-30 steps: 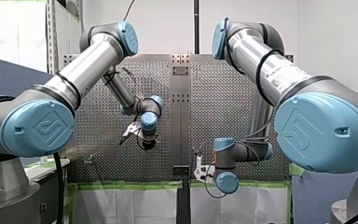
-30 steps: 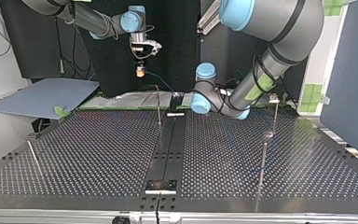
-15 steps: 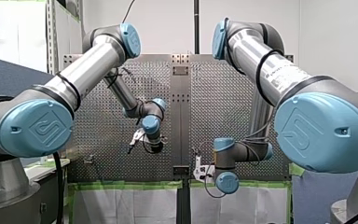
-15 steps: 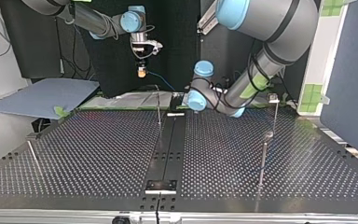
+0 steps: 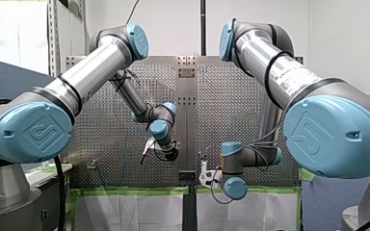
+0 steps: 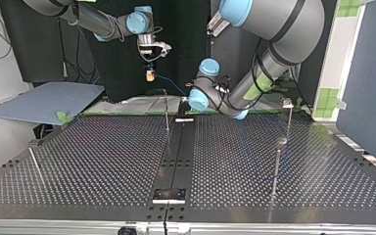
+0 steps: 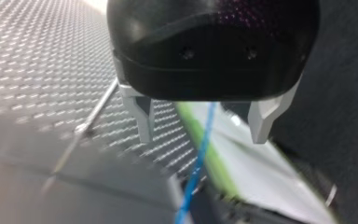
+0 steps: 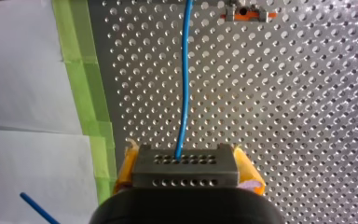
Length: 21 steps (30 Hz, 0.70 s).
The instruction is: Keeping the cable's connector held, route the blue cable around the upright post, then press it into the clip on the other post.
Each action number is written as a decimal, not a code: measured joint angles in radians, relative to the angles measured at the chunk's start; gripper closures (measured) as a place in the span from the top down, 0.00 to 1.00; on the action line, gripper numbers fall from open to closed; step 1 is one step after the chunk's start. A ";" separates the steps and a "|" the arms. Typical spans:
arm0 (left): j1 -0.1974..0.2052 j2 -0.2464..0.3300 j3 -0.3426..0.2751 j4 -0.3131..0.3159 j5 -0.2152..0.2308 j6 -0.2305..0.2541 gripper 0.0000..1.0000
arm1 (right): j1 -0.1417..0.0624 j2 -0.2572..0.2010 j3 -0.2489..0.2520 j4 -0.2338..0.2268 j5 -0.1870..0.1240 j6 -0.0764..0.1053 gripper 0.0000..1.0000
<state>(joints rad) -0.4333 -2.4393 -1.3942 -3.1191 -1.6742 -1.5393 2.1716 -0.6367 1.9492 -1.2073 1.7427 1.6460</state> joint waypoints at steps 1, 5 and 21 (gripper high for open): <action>-0.004 -0.008 0.000 0.000 0.004 -0.001 1.00 | 0.000 0.000 0.000 0.000 -0.002 0.000 0.00; -0.025 -0.035 0.000 0.004 0.024 -0.004 1.00 | 0.000 0.000 0.000 0.000 -0.013 0.003 0.00; -0.083 -0.043 0.000 0.053 0.060 -0.117 1.00 | 0.002 0.000 0.000 0.011 -0.020 -0.003 0.00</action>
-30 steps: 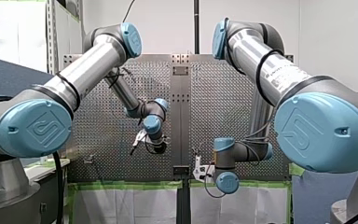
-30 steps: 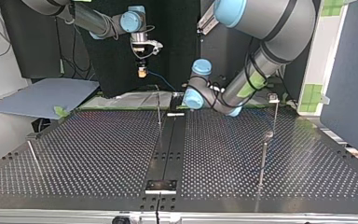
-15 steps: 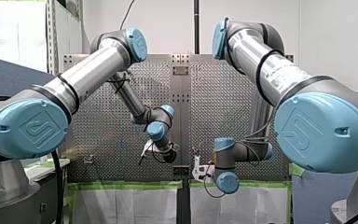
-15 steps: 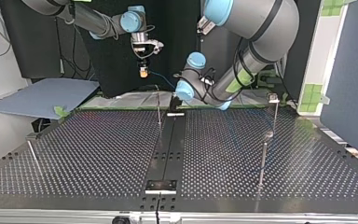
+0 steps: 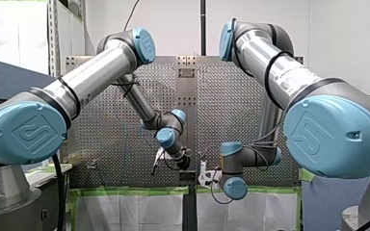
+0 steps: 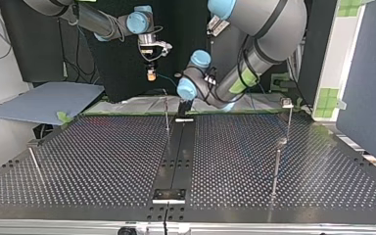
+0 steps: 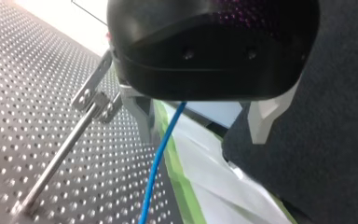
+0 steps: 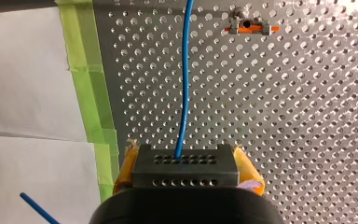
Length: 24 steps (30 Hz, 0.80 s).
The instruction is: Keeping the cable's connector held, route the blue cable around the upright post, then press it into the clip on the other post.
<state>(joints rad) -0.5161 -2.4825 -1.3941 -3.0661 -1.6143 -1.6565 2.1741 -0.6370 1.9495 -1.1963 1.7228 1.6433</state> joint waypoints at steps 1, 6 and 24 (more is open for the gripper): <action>-0.004 0.000 0.000 0.000 0.000 -0.003 1.00 | 0.000 0.000 0.000 0.001 0.000 -0.001 0.00; -0.016 0.000 0.000 0.001 0.009 -0.001 1.00 | -0.001 0.000 0.000 0.002 0.000 0.001 0.00; -0.038 0.001 0.000 0.014 -0.041 0.023 1.00 | 0.002 0.000 0.000 -0.003 0.000 0.005 0.00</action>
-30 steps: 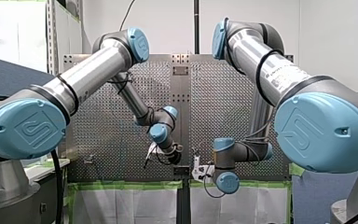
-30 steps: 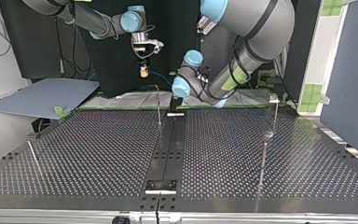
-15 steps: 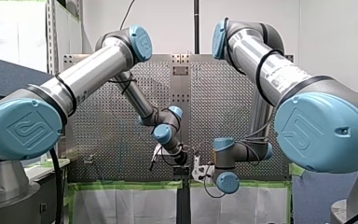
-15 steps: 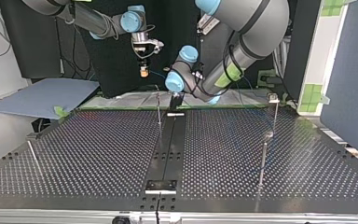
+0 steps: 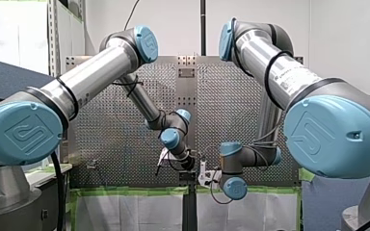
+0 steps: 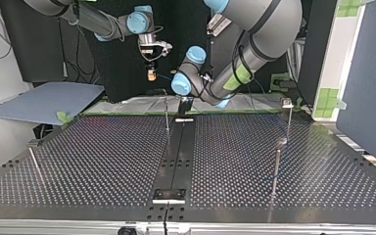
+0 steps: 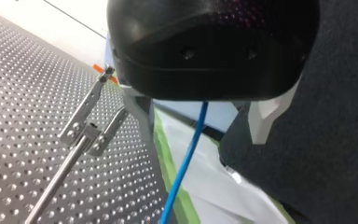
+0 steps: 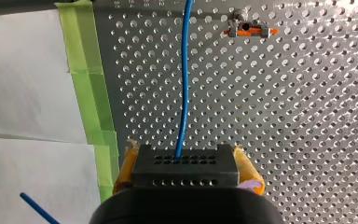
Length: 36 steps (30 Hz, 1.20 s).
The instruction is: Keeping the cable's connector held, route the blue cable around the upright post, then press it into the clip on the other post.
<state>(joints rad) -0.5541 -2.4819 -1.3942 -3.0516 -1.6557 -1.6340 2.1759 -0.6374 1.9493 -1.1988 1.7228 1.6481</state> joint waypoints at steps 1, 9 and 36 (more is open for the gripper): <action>0.000 0.000 0.000 0.004 -0.006 0.000 1.00 | 0.000 0.000 0.000 0.000 0.000 0.000 0.00; -0.006 0.000 0.000 0.036 -0.074 0.003 0.62 | 0.000 0.000 0.000 0.005 0.000 -0.005 0.00; -0.042 0.000 -0.001 0.081 -0.178 0.011 0.00 | -0.009 -0.004 0.000 0.000 0.013 -0.022 0.00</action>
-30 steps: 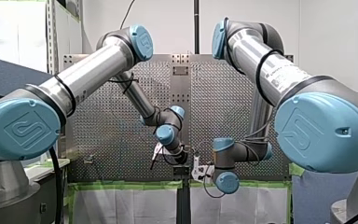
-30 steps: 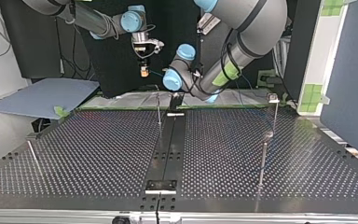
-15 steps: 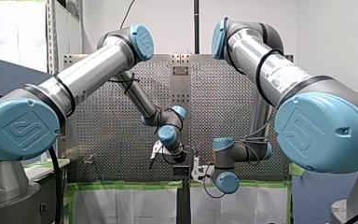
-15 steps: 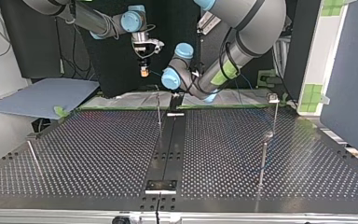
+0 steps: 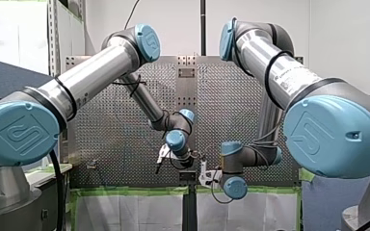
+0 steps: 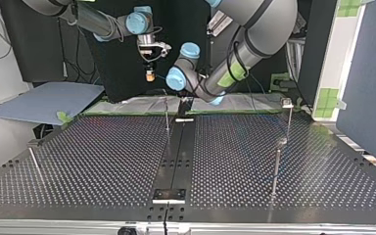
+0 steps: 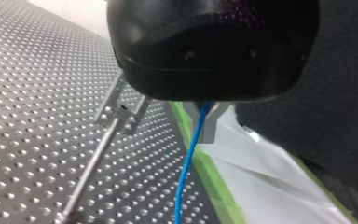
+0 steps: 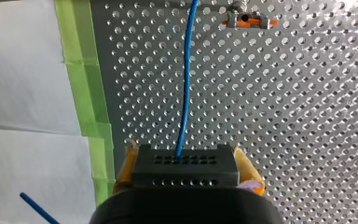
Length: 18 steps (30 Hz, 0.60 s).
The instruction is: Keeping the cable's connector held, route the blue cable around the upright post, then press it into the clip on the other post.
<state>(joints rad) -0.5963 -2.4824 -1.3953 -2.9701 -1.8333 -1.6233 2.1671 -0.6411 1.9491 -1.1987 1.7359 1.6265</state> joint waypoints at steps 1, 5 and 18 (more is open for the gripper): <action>-0.002 0.000 0.000 0.008 -0.005 -0.003 0.00 | -0.002 -0.001 0.000 0.001 0.000 0.000 0.00; -0.011 -0.008 0.000 0.033 -0.015 -0.011 0.00 | -0.012 -0.002 0.000 0.004 0.002 -0.003 0.00; -0.014 -0.016 0.000 0.100 -0.013 -0.031 0.00 | -0.067 -0.009 -0.025 0.014 -0.006 -0.005 0.00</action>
<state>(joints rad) -0.6106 -2.4989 -1.3955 -2.8705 -1.8463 -1.6541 2.0998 -0.6497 1.9237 -1.1849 1.7301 1.6212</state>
